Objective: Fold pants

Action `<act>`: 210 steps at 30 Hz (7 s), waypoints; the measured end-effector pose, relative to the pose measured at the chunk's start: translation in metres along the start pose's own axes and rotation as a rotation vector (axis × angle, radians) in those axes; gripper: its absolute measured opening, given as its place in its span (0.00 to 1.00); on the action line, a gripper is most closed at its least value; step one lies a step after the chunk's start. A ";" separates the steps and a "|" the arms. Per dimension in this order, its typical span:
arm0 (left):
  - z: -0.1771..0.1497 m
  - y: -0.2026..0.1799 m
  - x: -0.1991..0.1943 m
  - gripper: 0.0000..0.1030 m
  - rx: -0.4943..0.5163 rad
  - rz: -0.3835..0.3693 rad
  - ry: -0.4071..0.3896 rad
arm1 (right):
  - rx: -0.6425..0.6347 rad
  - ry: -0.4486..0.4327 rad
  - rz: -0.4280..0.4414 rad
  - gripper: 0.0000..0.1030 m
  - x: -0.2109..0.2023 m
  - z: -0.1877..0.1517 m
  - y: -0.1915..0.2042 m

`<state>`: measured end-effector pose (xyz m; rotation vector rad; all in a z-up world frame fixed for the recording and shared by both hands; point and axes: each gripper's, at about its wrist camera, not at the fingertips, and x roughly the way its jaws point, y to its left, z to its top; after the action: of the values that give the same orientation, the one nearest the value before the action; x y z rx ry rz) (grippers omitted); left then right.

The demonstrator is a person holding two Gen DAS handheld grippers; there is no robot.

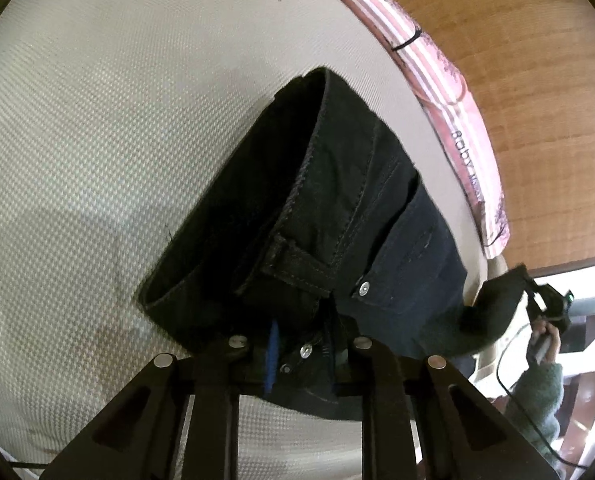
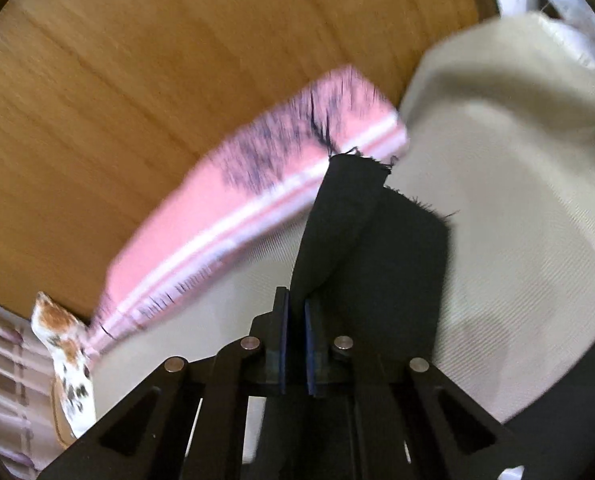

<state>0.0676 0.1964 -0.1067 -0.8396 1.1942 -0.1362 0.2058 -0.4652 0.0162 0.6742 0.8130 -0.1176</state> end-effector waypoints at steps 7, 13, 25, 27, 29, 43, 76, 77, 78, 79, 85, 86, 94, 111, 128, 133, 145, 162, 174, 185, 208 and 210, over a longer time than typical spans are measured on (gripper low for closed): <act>0.011 -0.003 -0.016 0.16 -0.003 -0.082 -0.027 | 0.023 -0.103 -0.044 0.06 -0.081 0.002 -0.021; 0.011 -0.002 -0.014 0.16 0.031 -0.053 0.030 | 0.102 -0.071 -0.126 0.05 -0.106 -0.047 -0.080; 0.012 0.000 -0.008 0.16 0.095 -0.004 0.101 | 0.159 -0.043 -0.240 0.05 -0.138 -0.141 -0.148; 0.014 0.000 -0.012 0.16 0.111 -0.001 0.108 | 0.157 -0.047 -0.245 0.05 -0.143 -0.151 -0.150; 0.015 0.001 -0.014 0.16 0.129 0.009 0.119 | 0.164 -0.028 -0.261 0.05 -0.144 -0.165 -0.157; 0.002 -0.015 -0.010 0.24 0.262 0.183 0.133 | 0.282 0.100 -0.291 0.05 -0.109 -0.224 -0.222; -0.259 -0.306 0.122 0.32 1.428 -0.098 0.188 | 0.381 -0.059 -0.023 0.04 -0.163 -0.168 -0.257; -0.266 -0.308 0.128 0.32 1.448 -0.095 0.198 | 0.372 -0.057 -0.026 0.04 -0.163 -0.167 -0.256; -0.275 -0.310 0.137 0.32 1.469 -0.091 0.212 | 0.363 -0.053 -0.032 0.04 -0.162 -0.166 -0.256; -0.282 -0.310 0.143 0.32 1.482 -0.083 0.220 | 0.356 -0.041 -0.032 0.04 -0.159 -0.165 -0.255; -0.290 -0.297 0.167 0.32 1.504 -0.001 0.216 | 0.360 0.001 -0.038 0.04 -0.143 -0.174 -0.264; -0.291 -0.296 0.169 0.32 1.508 -0.001 0.216 | 0.365 -0.002 -0.039 0.04 -0.143 -0.175 -0.266; -0.299 -0.299 0.181 0.32 1.517 0.001 0.214 | 0.386 -0.030 -0.005 0.04 -0.152 -0.175 -0.269; -0.307 -0.320 0.200 0.06 1.522 -0.019 0.220 | 0.413 -0.058 0.021 0.03 -0.164 -0.173 -0.269; -0.317 -0.318 0.197 0.10 1.556 -0.046 0.245 | 0.441 -0.023 -0.146 0.03 -0.150 -0.215 -0.303; -0.292 -0.318 0.185 0.21 1.428 -0.104 0.305 | 0.438 -0.008 -0.179 0.12 -0.151 -0.212 -0.306; -0.131 -0.249 0.107 0.37 1.103 0.119 -0.066 | 0.073 0.012 -0.138 0.31 -0.159 -0.172 -0.174; -0.046 -0.119 0.068 0.36 0.843 0.287 -0.112 | -0.617 0.686 0.275 0.30 0.128 -0.243 0.171; -0.052 -0.114 0.065 0.36 0.836 0.232 -0.104 | -0.719 0.663 0.259 0.09 0.151 -0.260 0.194; -0.035 -0.106 0.032 0.37 0.716 0.167 -0.101 | -0.696 0.394 0.125 0.33 0.095 -0.252 0.192; -0.032 -0.083 -0.017 0.38 0.810 0.362 -0.066 | -0.610 0.263 -0.062 0.33 0.031 -0.291 0.122; -0.025 -0.084 -0.038 0.39 0.808 0.400 -0.104 | -0.609 0.277 -0.068 0.34 0.019 -0.302 0.115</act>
<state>0.0583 0.1449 -0.0268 0.1005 1.0552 -0.2217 0.0679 -0.1912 -0.0866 0.0854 1.0738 0.1638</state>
